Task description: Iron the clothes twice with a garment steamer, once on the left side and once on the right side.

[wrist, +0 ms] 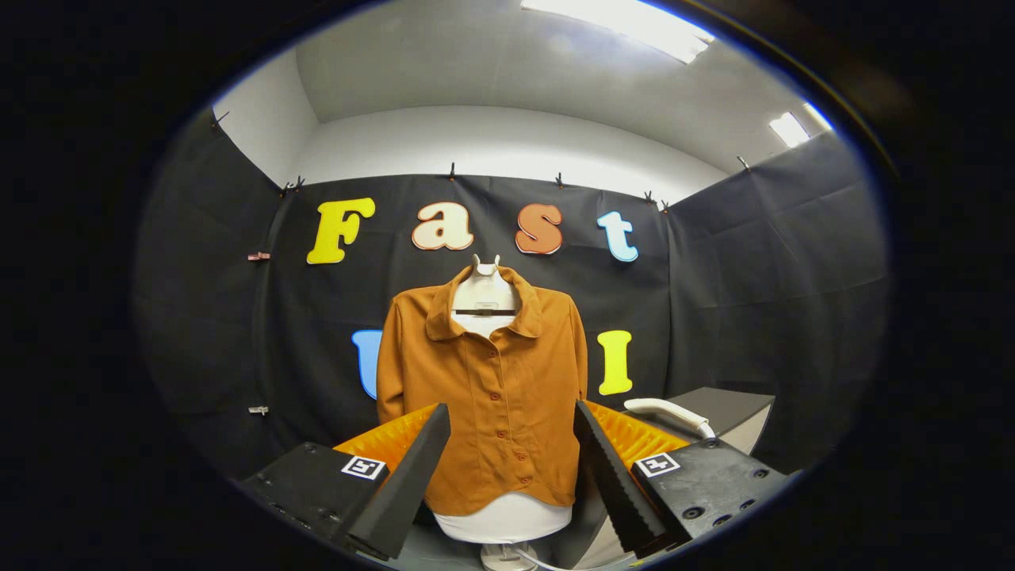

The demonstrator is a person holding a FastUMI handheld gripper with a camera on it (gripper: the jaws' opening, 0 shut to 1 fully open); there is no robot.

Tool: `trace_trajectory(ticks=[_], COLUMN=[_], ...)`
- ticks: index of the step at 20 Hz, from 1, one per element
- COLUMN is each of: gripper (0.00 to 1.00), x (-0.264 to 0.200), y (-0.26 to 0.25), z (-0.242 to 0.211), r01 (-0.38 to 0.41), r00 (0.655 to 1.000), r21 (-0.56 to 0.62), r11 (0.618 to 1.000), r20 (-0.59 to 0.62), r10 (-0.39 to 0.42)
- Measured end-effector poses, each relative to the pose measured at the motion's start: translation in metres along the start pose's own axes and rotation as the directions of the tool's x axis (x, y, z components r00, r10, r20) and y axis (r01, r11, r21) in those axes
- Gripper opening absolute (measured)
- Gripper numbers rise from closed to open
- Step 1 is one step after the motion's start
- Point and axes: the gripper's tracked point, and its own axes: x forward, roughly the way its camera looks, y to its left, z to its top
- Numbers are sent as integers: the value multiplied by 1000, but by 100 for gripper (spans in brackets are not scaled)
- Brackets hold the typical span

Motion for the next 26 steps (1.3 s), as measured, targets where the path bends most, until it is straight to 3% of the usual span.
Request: trace_trajectory(ticks=[7, 26], gripper=[98, 98], x=[33, 194], y=[-46, -259], z=[-11, -54], r01=[39, 123], r00=[999, 984], r21=[7, 8], r11=[999, 992], r20=[-16, -129], r10=[-39, -121])
